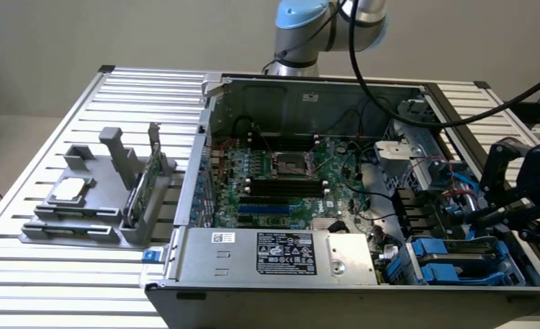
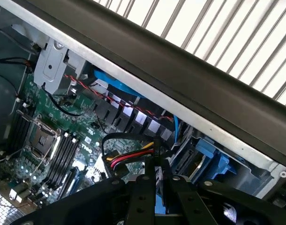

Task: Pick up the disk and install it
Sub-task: 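Insert the first disk wire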

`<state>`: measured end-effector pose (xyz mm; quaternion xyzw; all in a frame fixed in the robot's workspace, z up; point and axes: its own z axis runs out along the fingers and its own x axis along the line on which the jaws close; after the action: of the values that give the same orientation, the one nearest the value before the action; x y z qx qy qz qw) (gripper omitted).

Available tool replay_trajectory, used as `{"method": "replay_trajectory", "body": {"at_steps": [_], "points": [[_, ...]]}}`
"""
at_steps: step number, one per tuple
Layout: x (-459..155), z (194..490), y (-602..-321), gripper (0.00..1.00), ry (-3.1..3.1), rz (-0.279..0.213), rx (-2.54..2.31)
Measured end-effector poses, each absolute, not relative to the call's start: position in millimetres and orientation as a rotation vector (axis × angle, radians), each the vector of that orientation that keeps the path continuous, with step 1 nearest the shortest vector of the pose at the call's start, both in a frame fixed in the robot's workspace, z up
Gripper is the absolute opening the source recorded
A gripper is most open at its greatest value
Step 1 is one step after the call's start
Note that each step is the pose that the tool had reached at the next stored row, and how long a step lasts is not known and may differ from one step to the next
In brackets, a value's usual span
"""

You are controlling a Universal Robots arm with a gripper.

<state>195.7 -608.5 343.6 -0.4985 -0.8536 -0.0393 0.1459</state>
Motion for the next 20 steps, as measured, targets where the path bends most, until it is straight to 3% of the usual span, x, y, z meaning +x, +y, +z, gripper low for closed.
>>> {"method": "replay_trajectory", "body": {"at_steps": [5,20], "points": [[191.1,343.8,-622.8,0.16,-2.458,-0.112,-1.437],[190.7,343.6,-623.6,0.16,-2.362,-0.129,-1.608]]}}
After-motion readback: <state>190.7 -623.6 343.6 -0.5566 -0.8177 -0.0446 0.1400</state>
